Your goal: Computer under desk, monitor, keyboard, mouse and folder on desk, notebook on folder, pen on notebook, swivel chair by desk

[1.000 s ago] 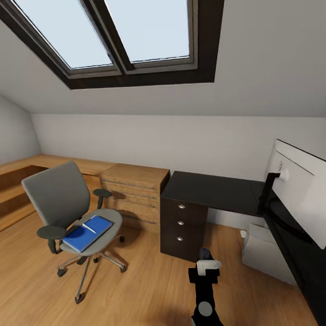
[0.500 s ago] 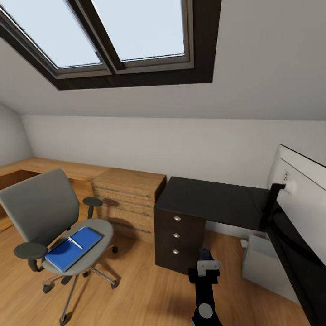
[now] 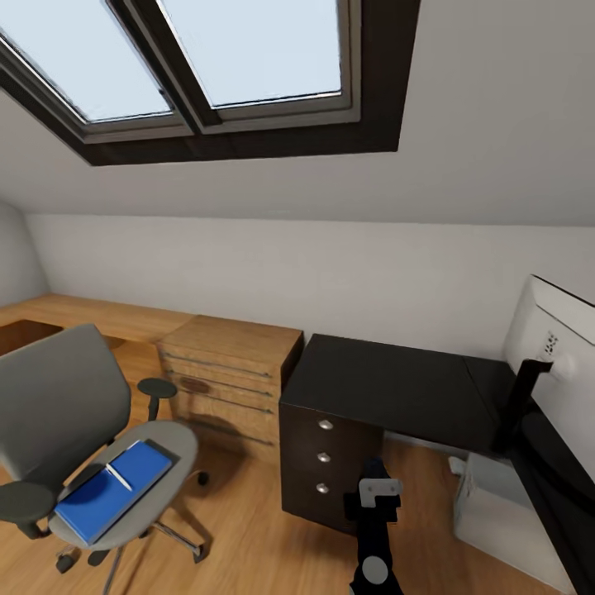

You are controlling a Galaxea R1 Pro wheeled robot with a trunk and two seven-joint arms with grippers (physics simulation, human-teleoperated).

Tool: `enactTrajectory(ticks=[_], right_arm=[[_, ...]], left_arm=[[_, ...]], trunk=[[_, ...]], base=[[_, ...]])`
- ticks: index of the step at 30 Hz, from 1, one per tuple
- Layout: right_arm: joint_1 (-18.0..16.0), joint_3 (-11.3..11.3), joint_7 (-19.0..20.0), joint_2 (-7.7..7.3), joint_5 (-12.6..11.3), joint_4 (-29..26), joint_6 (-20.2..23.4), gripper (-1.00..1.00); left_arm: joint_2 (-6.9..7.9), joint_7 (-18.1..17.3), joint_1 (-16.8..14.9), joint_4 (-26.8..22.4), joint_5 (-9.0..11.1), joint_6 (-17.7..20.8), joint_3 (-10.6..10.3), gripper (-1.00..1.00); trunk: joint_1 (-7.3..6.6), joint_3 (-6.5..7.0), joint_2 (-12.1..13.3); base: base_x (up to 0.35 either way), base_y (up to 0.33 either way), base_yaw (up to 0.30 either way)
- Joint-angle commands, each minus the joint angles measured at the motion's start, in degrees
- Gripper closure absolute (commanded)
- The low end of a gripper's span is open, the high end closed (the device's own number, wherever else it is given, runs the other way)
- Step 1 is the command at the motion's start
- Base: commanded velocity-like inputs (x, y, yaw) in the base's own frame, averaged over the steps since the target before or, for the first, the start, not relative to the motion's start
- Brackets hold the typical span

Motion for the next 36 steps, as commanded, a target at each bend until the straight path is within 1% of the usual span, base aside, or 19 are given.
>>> enactTrajectory(ticks=[1, 5, 6, 11, 14, 15, 16, 17, 18, 20, 22, 23, 24, 25, 26, 27, 29, 31, 36], right_arm=[[-0.05, 0.08, -0.25, 0.0, 0.23, 0.24, -0.06, 1.0], [-0.05, 0.25, -0.25, 0.0, 0.47, 0.76, -0.88, 1.0], [-0.14, 1.45, -0.25, 0.0, 0.81, 0.6, -1.27, 1.0], [-0.99, 1.97, -0.13, 0.0, 0.78, 0.46, -0.73, 1.0], [-4.47, 2.08, 0.21, 0.0, 0.52, 0.16, 2.76, 1.0], [-6.41, 2.1, 0.64, 0.0, 0.15, 0.17, 4.89, 1.0], [-8.36, 2.11, 1.45, 0.0, -0.66, 0.24, 6.89, 1.0], [-10.11, 2.12, 2.63, 0.0, -2.16, 0.28, 8.62, 1.0], [-10.85, 2.12, 3.35, 0.0, -3.2, 0.31, 9.42, 1.0], [-12.93, 2.03, 6.6, 0.0, -8.79, 0.82, 12.82, 1.0], [-13.53, 1.95, 8.21, 0.0, -12.07, 1.83, 14.48, 1.0], [-14.0, 1.89, 9.58, 0.0, -15.18, 3.72, 15.61, 1.0], [-14.27, 1.87, 10.1, 0.0, -16.52, 5.0, 15.98, 1.0], [-14.95, 1.87, 10.83, 0.0, -18.62, 7.83, 16.48, 1.0], [-15.63, 1.88, 11.31, 0.0, -19.97, 10.15, 16.8, 1.0], [-16.78, 2.05, 11.91, 0.0, -22.05, 13.11, 14.3, 1.0], [-16.88, 2.12, 11.89, 0.0, -22.28, 13.26, 12.16, 1.0], [-16.91, 2.18, 11.89, 0.0, -22.4, 13.36, 11.07, 1.0], [-16.95, 2.21, 11.88, 0.0, -22.51, 13.46, 10.39, 1.0]], left_arm=[[-0.03, 0.06, 0.02, -0.09, 0.59, -0.04, 0.02, -1.0], [-0.03, 0.06, 0.02, -0.09, 0.56, -0.05, 0.02, -1.0], [-0.08, 0.06, 0.02, -0.09, 0.55, -0.02, 0.0, -1.0], [-0.06, 0.06, 0.02, -0.09, 0.55, -0.01, 0.0, -1.0], [-0.04, 0.06, 0.02, -0.09, 0.55, -0.01, -0.02, -1.0], [-0.03, 0.06, 0.02, -0.09, 0.55, -0.01, -0.02, -1.0], [-0.03, 0.06, 0.02, -0.09, 0.55, -0.01, 0.0, -1.0], [-0.01, 0.06, 0.02, -0.09, 0.55, -0.01, 0.0, -1.0], [0.0, 0.06, 0.02, -0.09, 0.55, -0.01, 0.01, -1.0], [0.08, 0.06, 0.02, -0.09, 0.55, -0.01, 0.02, -1.0], [0.11, 0.06, 0.02, -0.09, 0.55, -0.01, 0.02, -1.0], [0.12, 0.06, 0.02, -0.09, 0.55, -0.01, 0.02, -1.0], [0.13, 0.06, 0.02, -0.09, 0.55, -0.01, 0.02, -1.0], [0.12, 0.06, 0.02, -0.09, 0.55, -0.01, 0.02, -1.0], [0.12, 0.06, 0.02, -0.09, 0.55, -0.01, 0.02, -1.0], [0.09, 0.06, 0.02, -0.09, 0.55, -0.01, 0.02, -1.0], [0.11, 0.06, 0.02, -0.09, 0.55, -0.01, 0.02, -1.0], [0.1, 0.06, 0.02, -0.09, 0.55, -0.01, 0.02, -1.0], [0.12, 0.06, 0.02, -0.09, 0.55, 0.06, 0.02, -1.0]], trunk=[[-0.19, 0.13, 0.38], [-1.06, 0.85, 1.98], [-1.28, 1.03, 2.39], [-2.38, 1.92, 4.39], [-3.04, 2.46, 5.59], [-3.26, 2.64, 5.99], [-3.48, 2.82, 6.4], [-3.7, 3.0, 6.8], [-3.92, 3.18, 7.2], [-4.36, 3.54, 8.0], [-4.8, 3.9, 8.8], [-5.02, 4.08, 9.2], [-5.24, 4.26, 9.6], [-5.46, 4.44, 10.01], [-5.68, 4.62, 10.41], [-5.68, 4.62, 10.41], [-5.68, 4.62, 10.41], [-5.68, 4.62, 10.41], [-5.68, 4.62, 10.41]], base=[[0.334, 0.0, 0.0], [0.334, 0.0, 0.0], [0.334, 0.0, 0.0], [0.334, 0.0, 0.0], [0.334, 0.0, 0.0], [0.334, 0.0, 0.0], [0.334, 0.0, 0.0], [0.334, 0.0, 0.0], [0.334, 0.0, 0.0], [0.334, 0.0, 0.0], [0.334, 0.0, 0.0], [0.334, 0.0, 0.0], [0.334, 0.0, 0.0], [0.334, 0.0, 0.0], [0.334, 0.0, 0.0], [0.334, 0.0, 0.0], [0.334, 0.0, 0.0], [0.334, 0.0, 0.011], [0.333, 0.0, 0.146]])
